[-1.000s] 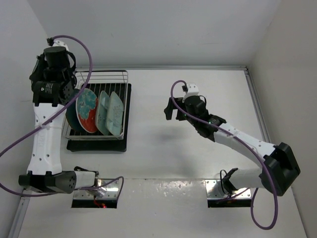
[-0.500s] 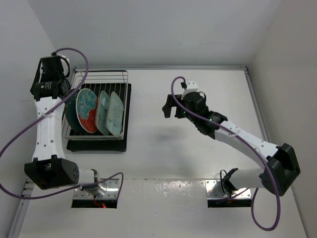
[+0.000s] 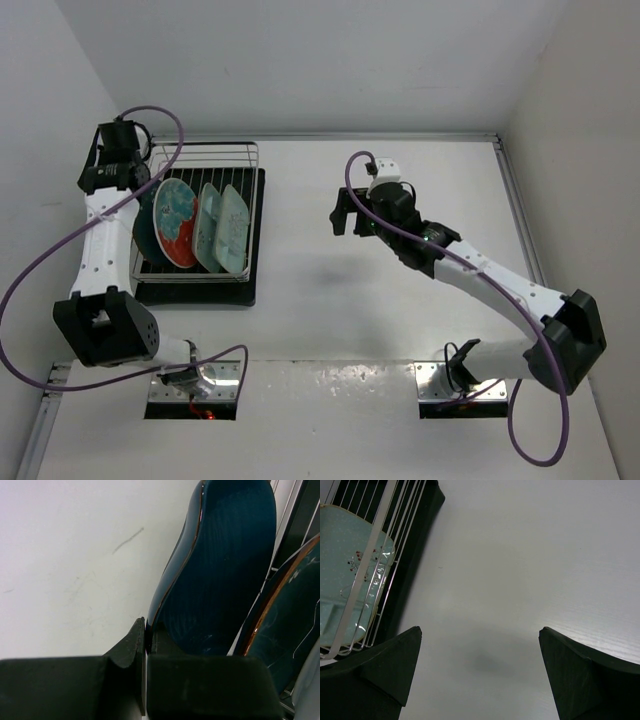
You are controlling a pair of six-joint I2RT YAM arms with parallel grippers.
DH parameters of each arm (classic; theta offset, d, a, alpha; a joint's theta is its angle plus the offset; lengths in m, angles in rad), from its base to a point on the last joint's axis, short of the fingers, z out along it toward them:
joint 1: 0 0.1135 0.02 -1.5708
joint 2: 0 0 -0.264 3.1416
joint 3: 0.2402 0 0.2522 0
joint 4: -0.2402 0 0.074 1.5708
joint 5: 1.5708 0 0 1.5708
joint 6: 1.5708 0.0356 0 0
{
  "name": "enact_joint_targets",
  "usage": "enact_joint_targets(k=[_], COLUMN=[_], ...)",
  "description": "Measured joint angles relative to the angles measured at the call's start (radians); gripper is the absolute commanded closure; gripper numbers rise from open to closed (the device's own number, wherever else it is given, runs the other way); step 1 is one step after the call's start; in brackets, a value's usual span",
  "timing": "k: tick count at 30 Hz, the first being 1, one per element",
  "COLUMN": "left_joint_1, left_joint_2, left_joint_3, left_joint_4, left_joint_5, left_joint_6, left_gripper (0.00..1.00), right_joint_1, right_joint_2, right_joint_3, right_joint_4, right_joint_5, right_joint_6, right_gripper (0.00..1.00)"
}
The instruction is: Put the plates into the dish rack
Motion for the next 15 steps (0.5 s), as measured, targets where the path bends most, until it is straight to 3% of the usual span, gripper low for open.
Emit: enact_joint_targets(k=[15], left_joint_1=[-0.021], left_joint_2=[0.014], left_joint_3=[-0.106], left_joint_4=[0.085], left_joint_5=[-0.023], left_joint_6=[-0.066], left_gripper=[1.0], right_joint_1=[0.0], right_joint_2=[0.094], right_joint_3=[0.148], right_joint_4=[-0.096], right_joint_5=[-0.008], right_joint_6=[-0.009], right_gripper=[0.0])
